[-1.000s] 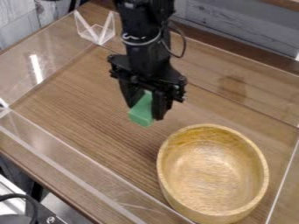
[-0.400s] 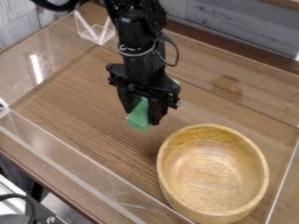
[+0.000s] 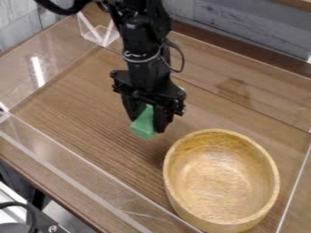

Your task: Remove the green block from inside the brown bowl and put it on the table

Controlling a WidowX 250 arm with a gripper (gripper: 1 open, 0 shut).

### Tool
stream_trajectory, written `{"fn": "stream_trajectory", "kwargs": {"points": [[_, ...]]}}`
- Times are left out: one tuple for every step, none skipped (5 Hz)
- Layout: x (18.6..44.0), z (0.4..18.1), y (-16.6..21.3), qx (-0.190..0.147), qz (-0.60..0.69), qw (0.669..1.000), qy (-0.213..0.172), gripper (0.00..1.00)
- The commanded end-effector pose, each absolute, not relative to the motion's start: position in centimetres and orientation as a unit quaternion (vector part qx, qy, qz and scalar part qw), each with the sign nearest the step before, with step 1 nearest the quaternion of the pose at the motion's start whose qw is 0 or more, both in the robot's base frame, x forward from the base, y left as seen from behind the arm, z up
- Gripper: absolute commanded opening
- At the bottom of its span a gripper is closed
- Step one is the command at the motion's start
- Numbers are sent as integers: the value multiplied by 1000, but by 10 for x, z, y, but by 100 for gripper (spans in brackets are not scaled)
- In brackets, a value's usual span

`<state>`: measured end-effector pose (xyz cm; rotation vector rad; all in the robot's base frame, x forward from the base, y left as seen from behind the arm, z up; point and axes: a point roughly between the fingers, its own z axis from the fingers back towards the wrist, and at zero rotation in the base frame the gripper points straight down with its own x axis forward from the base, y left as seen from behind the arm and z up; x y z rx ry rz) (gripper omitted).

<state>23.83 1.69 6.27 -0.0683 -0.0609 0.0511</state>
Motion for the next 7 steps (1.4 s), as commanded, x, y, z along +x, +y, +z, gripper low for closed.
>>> {"fn": "stream_trajectory", "kwargs": {"points": [[251, 73, 22, -34, 26, 998, -55, 0], [253, 72, 23, -35, 26, 998, -54, 100], [254, 75, 23, -38, 26, 998, -52, 100], [257, 82, 24, -42, 27, 997, -52, 100], [262, 99, 26, -51, 29, 997, -56, 100], [266, 120, 31, -54, 31, 996, -63, 100], [268, 138, 35, -55, 30, 995, -75, 100]]}}
